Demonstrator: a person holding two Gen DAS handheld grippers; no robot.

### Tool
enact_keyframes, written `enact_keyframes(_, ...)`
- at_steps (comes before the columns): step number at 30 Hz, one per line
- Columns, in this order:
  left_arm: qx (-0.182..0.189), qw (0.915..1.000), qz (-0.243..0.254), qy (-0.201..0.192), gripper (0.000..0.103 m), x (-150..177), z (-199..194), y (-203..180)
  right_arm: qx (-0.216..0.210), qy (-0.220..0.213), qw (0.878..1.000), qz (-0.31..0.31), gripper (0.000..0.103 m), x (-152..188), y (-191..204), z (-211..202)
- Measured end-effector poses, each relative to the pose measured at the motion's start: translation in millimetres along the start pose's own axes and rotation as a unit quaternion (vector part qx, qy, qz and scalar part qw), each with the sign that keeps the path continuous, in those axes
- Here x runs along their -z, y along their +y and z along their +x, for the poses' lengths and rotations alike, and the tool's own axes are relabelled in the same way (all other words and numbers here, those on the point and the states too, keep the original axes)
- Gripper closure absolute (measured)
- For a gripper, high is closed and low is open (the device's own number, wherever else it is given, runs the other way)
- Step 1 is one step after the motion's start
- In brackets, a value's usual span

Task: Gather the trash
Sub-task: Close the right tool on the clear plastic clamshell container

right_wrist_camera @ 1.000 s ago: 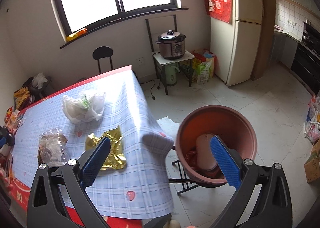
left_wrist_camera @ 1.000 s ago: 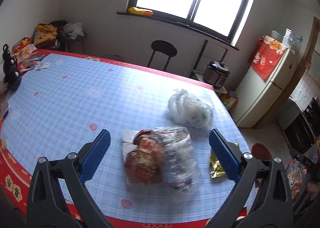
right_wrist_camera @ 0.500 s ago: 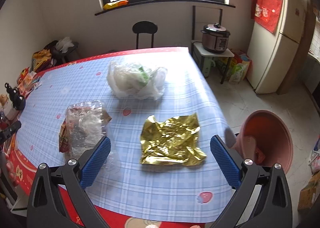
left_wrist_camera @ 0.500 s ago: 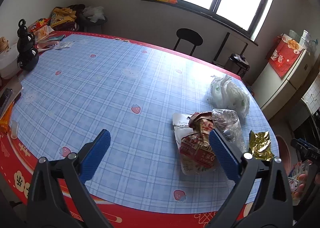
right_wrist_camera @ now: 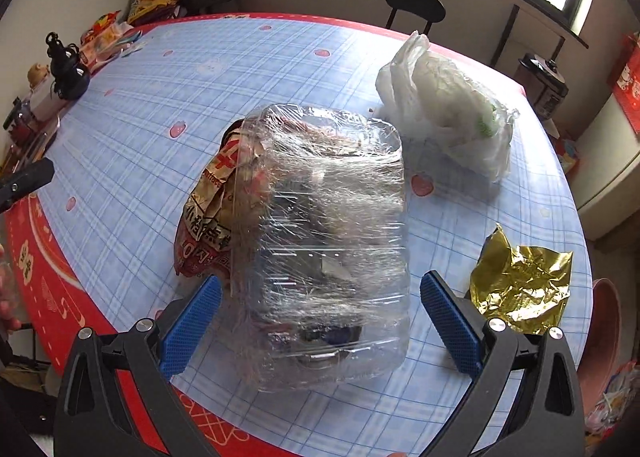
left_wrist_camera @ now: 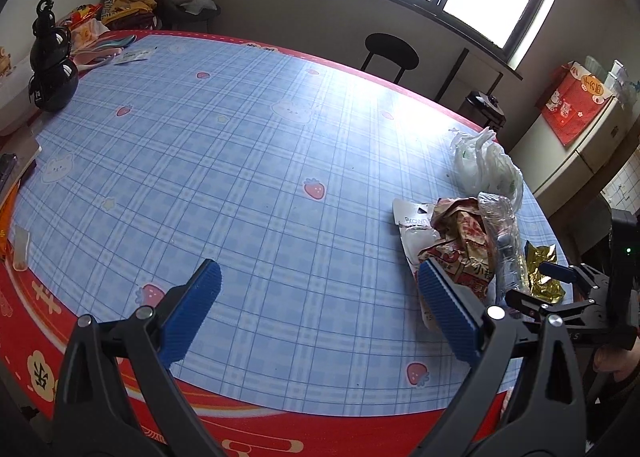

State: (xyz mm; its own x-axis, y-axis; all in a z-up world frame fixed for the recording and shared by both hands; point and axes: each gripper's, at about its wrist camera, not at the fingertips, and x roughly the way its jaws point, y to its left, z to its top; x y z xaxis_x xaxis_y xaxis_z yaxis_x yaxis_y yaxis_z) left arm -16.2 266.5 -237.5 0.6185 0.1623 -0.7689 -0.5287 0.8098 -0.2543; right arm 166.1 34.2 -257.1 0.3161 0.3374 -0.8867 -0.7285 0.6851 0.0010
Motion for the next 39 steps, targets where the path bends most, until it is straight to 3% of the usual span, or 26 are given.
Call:
enact_keyframes(10, 0.002, 0.9999, -0.011, 0.007, 0.006, 3.3, 3.3, 13.2, 0.017, 0.04, 0.998, -0.037, 0.005, -2.1, 22.9, 17.1)
enact_keyframes(15, 0.01, 0.9999, -0.003, 0.007, 0.006, 5.0, 3.2, 5.5, 0.007, 0.05, 0.999, -0.01, 0.005, -0.8, 11.4, 20.7)
enact_keyframes(19, 0.016, 0.9998, 0.004, 0.009, 0.006, 6.7, 3.6, -2.5, 0.0, 0.047, 0.999, 0.004, 0.019, 0.4, -0.8, 14.9)
enact_keyframes(29, 0.036, 0.9987, 0.033, 0.011, 0.006, 5.7, 7.5, -32.0, -0.07, 0.027, 0.994, 0.079, 0.042, 12.1, -38.5, -14.6)
enact_keyframes(39, 0.078, 0.9938, 0.077, 0.019, 0.007, 7.8, 12.1, -74.7, -0.073, -0.007, 0.991, 0.112, 0.061, 25.5, -69.2, -42.6)
